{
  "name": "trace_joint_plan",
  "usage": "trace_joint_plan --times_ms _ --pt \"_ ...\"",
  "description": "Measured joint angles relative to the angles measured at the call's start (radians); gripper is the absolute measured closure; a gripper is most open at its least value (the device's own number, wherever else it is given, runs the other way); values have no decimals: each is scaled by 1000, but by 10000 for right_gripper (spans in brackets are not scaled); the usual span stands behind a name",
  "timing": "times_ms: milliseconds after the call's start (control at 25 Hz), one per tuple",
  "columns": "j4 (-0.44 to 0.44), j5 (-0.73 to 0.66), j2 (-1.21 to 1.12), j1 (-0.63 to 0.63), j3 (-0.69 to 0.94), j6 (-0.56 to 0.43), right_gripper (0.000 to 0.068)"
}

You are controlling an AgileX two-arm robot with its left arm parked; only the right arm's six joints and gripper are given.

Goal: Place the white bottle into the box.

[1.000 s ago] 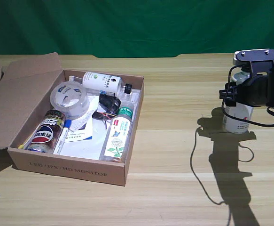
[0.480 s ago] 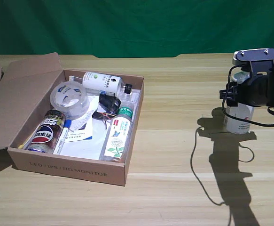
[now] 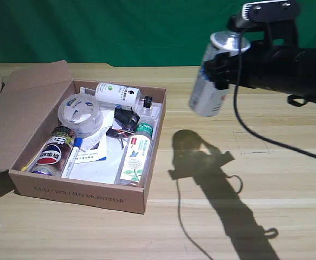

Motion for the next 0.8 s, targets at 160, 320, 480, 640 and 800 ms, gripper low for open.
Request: trace_joint_plan --times_ms 160,320,480,640,800 --pt "-1 78 16 170 0 52 141" --pt "-4 108 107 266 -52 76 141" --pt "-8 165 229 287 -137 124 141" --pt "-18 248 327 292 -211 142 141" --pt "-68 299 362 292 -249 144 141"
